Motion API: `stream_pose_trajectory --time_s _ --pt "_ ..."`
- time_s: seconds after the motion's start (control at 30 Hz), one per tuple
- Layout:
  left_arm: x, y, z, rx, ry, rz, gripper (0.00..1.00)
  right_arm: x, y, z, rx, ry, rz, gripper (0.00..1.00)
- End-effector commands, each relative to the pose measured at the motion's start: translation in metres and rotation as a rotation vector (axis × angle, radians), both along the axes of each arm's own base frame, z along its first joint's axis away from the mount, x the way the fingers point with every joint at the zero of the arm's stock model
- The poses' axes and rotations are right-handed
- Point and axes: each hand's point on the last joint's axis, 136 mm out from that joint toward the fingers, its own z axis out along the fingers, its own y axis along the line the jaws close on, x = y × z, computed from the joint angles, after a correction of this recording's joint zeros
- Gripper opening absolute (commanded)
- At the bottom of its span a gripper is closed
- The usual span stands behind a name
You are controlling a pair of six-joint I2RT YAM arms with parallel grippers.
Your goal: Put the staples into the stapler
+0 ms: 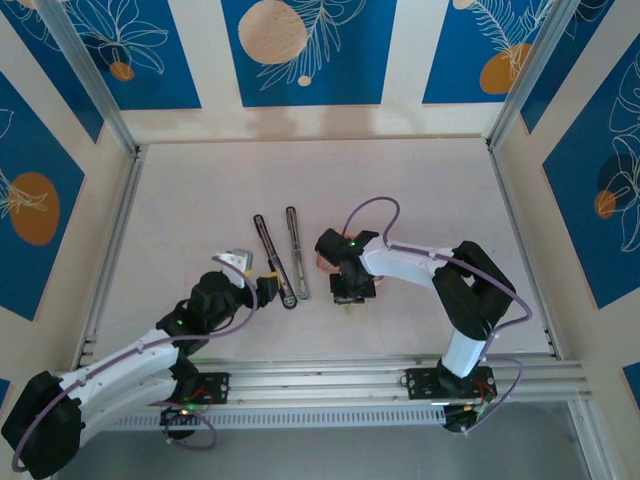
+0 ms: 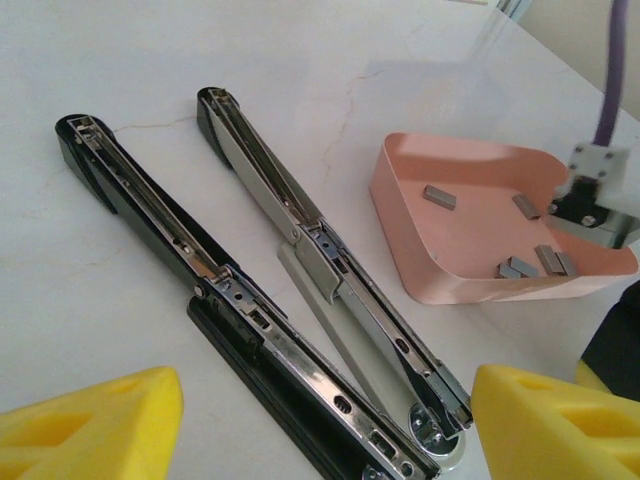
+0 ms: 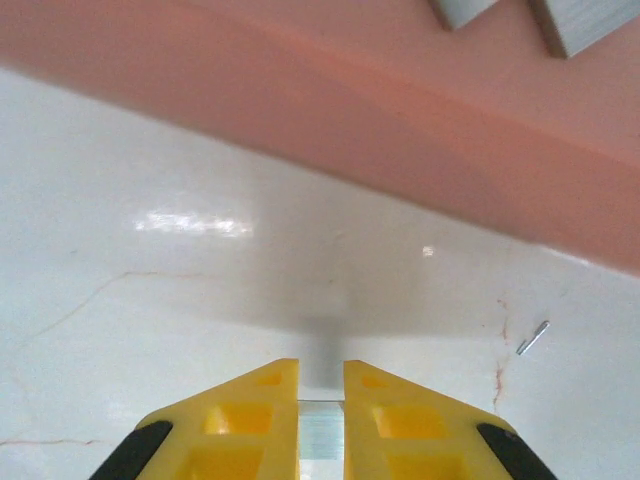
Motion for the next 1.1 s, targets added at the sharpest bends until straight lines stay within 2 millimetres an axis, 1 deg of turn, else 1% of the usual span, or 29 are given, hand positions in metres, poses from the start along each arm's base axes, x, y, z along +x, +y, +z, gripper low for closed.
stream_pose_trajectory --time_s 0.0,0.23,0.37,0.47,0.57,0.73,0.9,1.0,1.07 --pt "0.004 0.007 -0.003 -0.032 0.010 0.052 0.77 0.001 -0.003 0.008 -0.003 -0.042 -0.017 0.14" --pt "0.004 0.010 -0.004 -0.035 0.019 0.066 0.77 0.001 0.002 0.012 -0.005 -0.071 0.019 0.14" --pt "0.005 0.014 -0.009 -0.051 0.033 0.092 0.79 0.006 0.013 0.019 0.016 -0.122 0.044 0.14" --pt "0.007 0.022 -0.016 -0.059 0.068 0.136 0.81 0.013 0.028 0.030 0.052 -0.181 0.071 0.14" --pt "0.009 0.031 -0.024 -0.085 0.112 0.187 0.82 0.018 0.047 0.042 0.094 -0.242 0.101 0.14" --pt "0.011 0.051 -0.039 -0.145 0.195 0.290 0.82 0.024 0.087 0.060 0.171 -0.332 0.173 0.14" --pt "0.012 0.067 -0.051 -0.199 0.262 0.362 0.81 0.027 0.120 0.070 0.231 -0.380 0.238 0.14" --pt "0.012 0.076 -0.056 -0.248 0.297 0.411 0.81 0.026 0.137 0.071 0.243 -0.390 0.276 0.14" --pt "0.011 0.081 -0.059 -0.269 0.313 0.433 0.80 0.027 0.145 0.071 0.241 -0.395 0.296 0.14"
